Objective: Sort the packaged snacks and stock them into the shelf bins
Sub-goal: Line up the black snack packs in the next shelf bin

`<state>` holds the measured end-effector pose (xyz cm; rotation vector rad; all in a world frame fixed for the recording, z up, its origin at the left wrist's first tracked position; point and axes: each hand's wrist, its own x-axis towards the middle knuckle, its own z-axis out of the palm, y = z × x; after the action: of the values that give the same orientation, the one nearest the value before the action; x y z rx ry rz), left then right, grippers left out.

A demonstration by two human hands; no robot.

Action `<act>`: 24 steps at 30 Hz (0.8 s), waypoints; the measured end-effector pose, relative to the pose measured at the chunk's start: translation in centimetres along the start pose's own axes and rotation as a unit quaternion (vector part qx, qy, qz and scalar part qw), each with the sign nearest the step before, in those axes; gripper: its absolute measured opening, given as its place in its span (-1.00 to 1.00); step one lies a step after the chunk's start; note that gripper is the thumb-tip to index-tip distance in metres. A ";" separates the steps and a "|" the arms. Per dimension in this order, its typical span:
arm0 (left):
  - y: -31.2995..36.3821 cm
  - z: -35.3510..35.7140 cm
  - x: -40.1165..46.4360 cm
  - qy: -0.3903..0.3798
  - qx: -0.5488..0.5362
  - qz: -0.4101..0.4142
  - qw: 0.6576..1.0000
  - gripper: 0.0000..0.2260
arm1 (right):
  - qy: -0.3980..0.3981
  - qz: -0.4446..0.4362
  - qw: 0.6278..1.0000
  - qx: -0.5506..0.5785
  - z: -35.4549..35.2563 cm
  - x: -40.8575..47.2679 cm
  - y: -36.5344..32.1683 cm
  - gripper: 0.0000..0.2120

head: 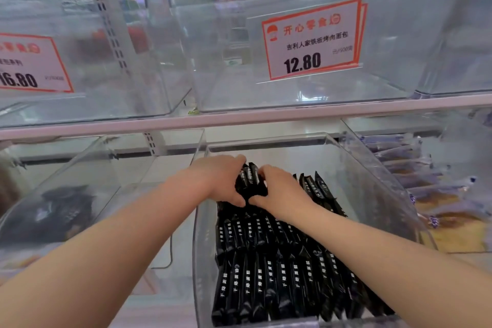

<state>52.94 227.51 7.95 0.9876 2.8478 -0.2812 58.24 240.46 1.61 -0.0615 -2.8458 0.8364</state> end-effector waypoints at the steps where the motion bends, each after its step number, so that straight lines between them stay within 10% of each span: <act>1: 0.1 0.1 0.0 -0.001 -0.005 0.001 1.000 -0.40 | -0.026 0.002 1.000 -0.004 0.2 -0.2 0.3 -0.38; 12: 0.8 0.1 1.6 0.005 0.112 -0.006 0.994 -0.76 | 0.052 -0.028 0.998 0.023 0.5 0.6 1.1 -0.60; 24: 1.5 -1.0 -1.2 -0.064 0.139 0.031 0.988 -0.54 | -0.062 -0.105 0.989 -0.084 -4.0 -2.7 2.2 -0.51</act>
<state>54.79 228.16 8.94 1.0598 2.7050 -0.7240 61.57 244.24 3.33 0.2717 -2.9641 0.5760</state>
